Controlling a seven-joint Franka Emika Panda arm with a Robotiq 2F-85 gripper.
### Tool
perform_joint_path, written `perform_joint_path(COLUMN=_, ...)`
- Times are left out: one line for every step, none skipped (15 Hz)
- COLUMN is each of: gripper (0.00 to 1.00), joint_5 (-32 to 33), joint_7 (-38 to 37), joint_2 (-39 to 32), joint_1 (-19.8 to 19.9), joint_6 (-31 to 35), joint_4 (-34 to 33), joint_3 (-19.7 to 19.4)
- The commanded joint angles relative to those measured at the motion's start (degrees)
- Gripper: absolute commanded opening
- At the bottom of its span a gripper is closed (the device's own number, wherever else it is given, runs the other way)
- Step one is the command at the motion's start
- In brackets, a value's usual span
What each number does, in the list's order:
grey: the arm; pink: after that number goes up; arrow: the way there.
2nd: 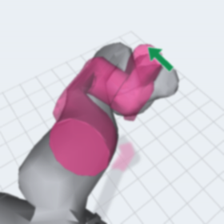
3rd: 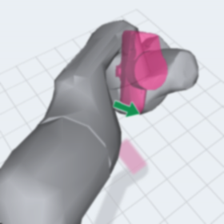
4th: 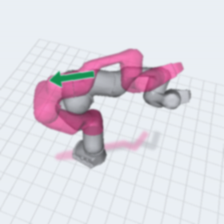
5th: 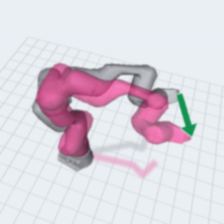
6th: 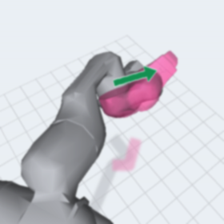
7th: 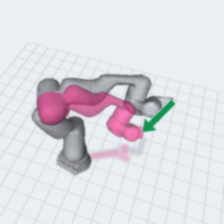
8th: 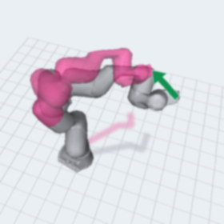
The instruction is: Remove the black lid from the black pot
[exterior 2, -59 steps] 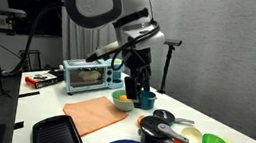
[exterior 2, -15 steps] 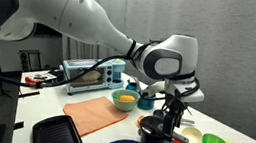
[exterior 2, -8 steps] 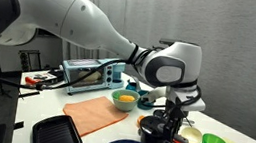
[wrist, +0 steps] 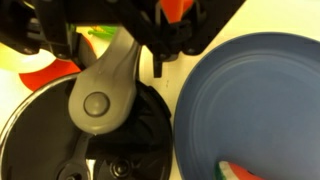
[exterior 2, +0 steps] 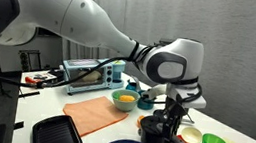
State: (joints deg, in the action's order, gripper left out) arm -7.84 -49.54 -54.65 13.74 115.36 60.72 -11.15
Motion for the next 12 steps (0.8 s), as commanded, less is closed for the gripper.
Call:
perform_joint_path(gripper=0.95, joint_5=0.3, joint_7=0.86, joint_2=-1.16, joint_1=0.56, joint_6=-5.24, joint_4=-3.63, joint_3=0.03)
perform_joint_path(gripper=0.99, joint_5=0.35, joint_7=0.66, joint_2=-0.99, joint_1=0.44, joint_6=-5.39, joint_4=-3.37, joint_3=0.01)
perform_joint_path(gripper=1.0, joint_5=0.26, joint_7=0.71, joint_2=-0.96, joint_1=0.5, joint_6=-5.5, joint_4=-3.45, joint_3=0.03)
perform_joint_path(gripper=1.0, joint_5=0.4, joint_7=0.71, joint_2=-0.9, joint_1=0.39, joint_6=-5.26, joint_4=-3.42, joint_3=-0.07)
perform_joint_path(gripper=1.0, joint_5=0.68, joint_7=0.52, joint_2=-0.82, joint_1=0.21, joint_6=-5.02, joint_4=-3.39, joint_3=-0.28)
perform_joint_path(gripper=1.0, joint_5=1.08, joint_7=0.29, joint_2=-0.61, joint_1=0.03, joint_6=-4.24, joint_4=-3.19, joint_3=-0.63)
perform_joint_path(gripper=1.0, joint_5=1.49, joint_7=-0.05, joint_2=-0.6, joint_1=-0.14, joint_6=-3.68, joint_4=-3.2, joint_3=-0.95)
perform_joint_path(gripper=1.0, joint_5=1.56, joint_7=-0.45, joint_2=-0.61, joint_1=-0.14, joint_6=-2.65, joint_4=-3.19, joint_3=-1.08)
perform_joint_path(gripper=1.0, joint_5=1.03, joint_7=-1.29, joint_2=-0.56, joint_1=-0.03, joint_6=-0.53, joint_4=-2.9, joint_3=-1.05)
perform_joint_path(gripper=1.0, joint_5=0.66, joint_7=-1.67, joint_2=-0.53, joint_1=0.07, joint_6=0.86, joint_4=-2.77, joint_3=-0.99)
perform_joint_path(gripper=1.0, joint_5=0.33, joint_7=-2.13, joint_2=-0.37, joint_1=0.2, joint_6=2.78, joint_4=-2.34, joint_3=-0.98)
perform_joint_path(gripper=1.0, joint_5=0.09, joint_7=-2.64, joint_2=-0.37, joint_1=0.24, joint_6=4.03, joint_4=-2.19, joint_3=-0.9)
